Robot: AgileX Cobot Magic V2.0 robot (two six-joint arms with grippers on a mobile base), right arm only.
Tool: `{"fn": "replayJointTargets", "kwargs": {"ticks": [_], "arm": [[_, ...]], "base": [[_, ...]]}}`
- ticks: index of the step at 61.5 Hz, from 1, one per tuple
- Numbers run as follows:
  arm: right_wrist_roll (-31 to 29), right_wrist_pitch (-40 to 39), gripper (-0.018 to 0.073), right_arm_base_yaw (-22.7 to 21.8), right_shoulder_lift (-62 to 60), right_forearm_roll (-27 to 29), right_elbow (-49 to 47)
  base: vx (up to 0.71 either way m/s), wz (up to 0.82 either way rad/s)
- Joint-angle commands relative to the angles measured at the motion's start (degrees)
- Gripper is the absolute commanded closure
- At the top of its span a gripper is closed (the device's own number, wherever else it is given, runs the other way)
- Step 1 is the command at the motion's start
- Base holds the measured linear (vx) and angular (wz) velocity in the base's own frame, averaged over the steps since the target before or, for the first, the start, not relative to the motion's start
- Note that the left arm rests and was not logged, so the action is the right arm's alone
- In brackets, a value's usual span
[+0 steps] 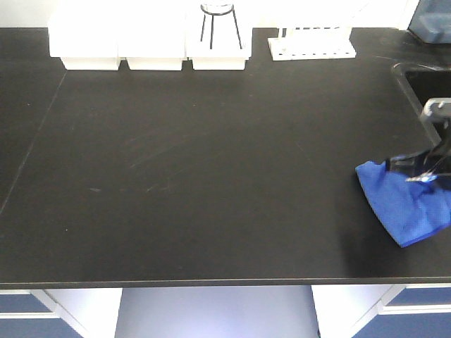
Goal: Wipe right workspace with blue cloth
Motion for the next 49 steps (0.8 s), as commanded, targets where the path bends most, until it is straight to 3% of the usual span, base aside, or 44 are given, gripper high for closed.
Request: {"fn": "replayJointTargets", "kwargs": {"ticks": [1,21,49], "arm": [[-0.7,-3.6,0.0568,0.1,-7.1,-1.0,-1.5],[-1.6,1.4,0.0564,0.1,-29.0,-0.8,-0.5],[-7.1,4.6,0.0559,0.1,-55.6,-0.7,14.8]], "base": [[0.00,0.00],[0.00,0.00],[0.00,0.00]]}}
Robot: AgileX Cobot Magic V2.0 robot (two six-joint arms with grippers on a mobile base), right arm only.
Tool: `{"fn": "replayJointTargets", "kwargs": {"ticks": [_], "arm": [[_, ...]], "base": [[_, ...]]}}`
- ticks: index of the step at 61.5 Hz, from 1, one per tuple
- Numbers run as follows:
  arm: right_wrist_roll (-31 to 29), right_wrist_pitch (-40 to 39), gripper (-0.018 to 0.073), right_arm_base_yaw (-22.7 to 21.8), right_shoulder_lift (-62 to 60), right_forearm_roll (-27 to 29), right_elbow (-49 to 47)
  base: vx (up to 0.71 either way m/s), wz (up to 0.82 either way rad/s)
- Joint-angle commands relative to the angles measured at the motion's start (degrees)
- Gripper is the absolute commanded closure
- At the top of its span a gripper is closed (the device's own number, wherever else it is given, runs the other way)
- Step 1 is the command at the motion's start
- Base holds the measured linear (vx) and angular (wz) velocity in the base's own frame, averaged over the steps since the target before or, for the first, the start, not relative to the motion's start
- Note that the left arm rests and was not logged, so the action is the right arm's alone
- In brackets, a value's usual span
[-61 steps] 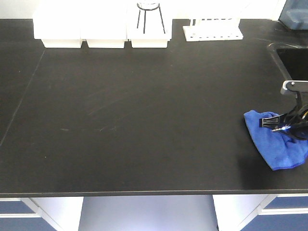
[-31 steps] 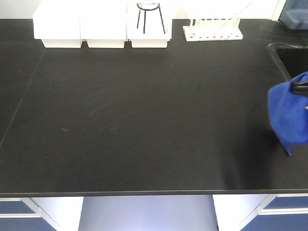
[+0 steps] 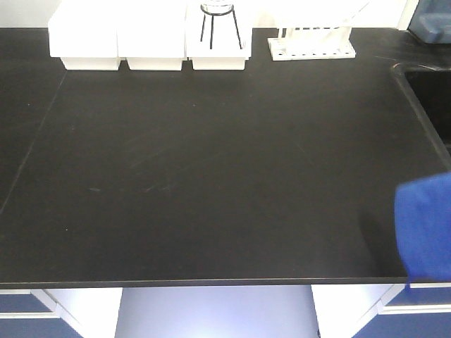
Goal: Wipe right workspace with blue cloth
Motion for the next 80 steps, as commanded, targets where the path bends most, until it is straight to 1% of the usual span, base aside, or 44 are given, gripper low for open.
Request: {"fn": "replayJointTargets", "kwargs": {"ticks": [1,10,80], "arm": [[-0.9,-3.8,0.0559,-0.1,-2.5,-0.5,-0.3],[-0.9,-3.6,0.0559,-0.1,-4.6,-0.5,0.7],[-0.9,-3.4,0.0559,-0.1,-4.6,-0.5,0.7]], "base": [[0.00,0.00],[0.00,0.00],[0.00,0.00]]}}
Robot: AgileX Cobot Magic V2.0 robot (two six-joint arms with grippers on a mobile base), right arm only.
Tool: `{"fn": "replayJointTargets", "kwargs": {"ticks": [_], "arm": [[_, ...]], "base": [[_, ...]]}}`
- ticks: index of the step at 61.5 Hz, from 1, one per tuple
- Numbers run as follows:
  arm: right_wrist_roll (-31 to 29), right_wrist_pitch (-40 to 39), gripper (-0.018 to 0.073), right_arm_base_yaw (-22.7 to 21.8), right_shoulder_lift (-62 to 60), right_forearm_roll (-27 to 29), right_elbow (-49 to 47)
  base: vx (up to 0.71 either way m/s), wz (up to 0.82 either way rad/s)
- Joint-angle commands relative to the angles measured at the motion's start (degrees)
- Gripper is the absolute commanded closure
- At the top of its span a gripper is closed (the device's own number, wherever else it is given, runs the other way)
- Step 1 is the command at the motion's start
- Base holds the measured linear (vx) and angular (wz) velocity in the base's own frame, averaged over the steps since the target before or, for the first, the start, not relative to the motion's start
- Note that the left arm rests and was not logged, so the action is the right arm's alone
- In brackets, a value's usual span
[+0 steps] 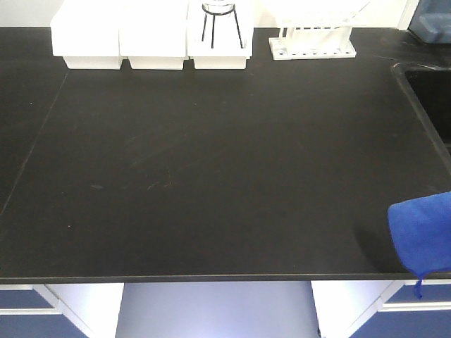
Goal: Wipe right workspace with blue cloth
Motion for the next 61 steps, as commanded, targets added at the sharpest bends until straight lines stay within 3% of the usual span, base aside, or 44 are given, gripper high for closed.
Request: {"fn": "replayJointTargets", "kwargs": {"ticks": [1,61], "arm": [[-0.7,-4.3,0.0559,-0.1,0.3,-0.6,-1.8],[-0.6,-4.3,0.0559,-0.1,0.3,-0.6,-1.8]], "base": [[-0.05,0.00],[-0.23,0.02]]}}
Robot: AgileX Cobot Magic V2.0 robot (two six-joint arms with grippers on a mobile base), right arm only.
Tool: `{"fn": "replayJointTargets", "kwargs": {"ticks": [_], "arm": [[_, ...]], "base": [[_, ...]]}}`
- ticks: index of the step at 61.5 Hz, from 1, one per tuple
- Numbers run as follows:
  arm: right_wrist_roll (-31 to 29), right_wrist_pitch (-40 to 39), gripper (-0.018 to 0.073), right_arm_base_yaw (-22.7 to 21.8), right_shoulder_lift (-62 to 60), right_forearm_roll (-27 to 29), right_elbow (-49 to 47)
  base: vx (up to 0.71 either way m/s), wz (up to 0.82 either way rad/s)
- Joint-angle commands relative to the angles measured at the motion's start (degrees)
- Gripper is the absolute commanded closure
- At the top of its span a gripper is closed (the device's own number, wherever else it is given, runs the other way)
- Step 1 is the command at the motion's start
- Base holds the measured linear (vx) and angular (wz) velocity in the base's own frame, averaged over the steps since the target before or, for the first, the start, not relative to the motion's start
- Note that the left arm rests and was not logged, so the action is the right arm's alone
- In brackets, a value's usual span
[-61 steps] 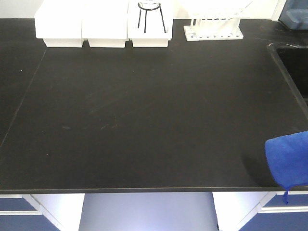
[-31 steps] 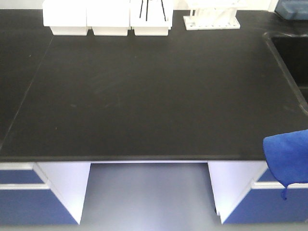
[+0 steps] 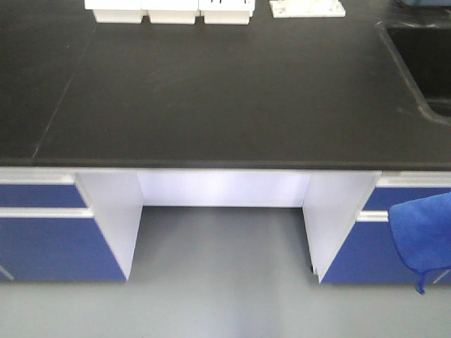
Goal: Wipe right workspace with blue cloth
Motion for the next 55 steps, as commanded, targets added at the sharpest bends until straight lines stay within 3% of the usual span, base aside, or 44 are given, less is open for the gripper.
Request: {"fn": "replayJointTargets", "kwargs": {"ticks": [1,35,55], "arm": [[-0.6,-4.4,0.0559,-0.1,0.3,-0.6,-1.8],[-0.5,-4.4,0.0559,-0.1,0.3,-0.6,-1.8],[-0.5,-4.3,0.0559,-0.1,0.3,-0.6,-1.8]], "base": [[-0.34,0.09],[-0.36,0.01],[-0.38,-0.27]]}}
